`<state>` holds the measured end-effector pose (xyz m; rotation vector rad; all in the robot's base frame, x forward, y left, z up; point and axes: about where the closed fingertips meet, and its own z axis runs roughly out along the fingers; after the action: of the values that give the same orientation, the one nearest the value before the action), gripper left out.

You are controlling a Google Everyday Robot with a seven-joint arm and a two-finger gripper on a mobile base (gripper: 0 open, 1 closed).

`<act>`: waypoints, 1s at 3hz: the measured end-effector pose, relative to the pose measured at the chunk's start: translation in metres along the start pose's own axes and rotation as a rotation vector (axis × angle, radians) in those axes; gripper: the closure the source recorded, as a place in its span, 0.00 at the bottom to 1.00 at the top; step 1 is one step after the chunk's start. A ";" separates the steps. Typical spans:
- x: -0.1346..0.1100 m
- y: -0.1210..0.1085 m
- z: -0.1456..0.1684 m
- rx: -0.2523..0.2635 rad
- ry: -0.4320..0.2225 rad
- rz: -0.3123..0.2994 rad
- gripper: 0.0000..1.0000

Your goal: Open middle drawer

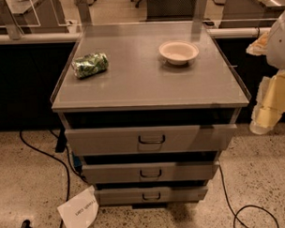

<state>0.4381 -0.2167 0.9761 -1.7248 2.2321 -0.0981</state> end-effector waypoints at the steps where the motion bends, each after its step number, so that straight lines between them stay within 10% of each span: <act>1: 0.000 0.000 0.000 0.000 0.000 0.000 0.00; 3: 0.008 0.017 0.028 0.044 -0.061 0.114 0.00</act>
Offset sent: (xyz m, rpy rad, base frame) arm -0.0045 -0.0031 -0.0203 0.0563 -0.0266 -0.0541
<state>0.4288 -0.2158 0.9435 -1.5540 2.2604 -0.0666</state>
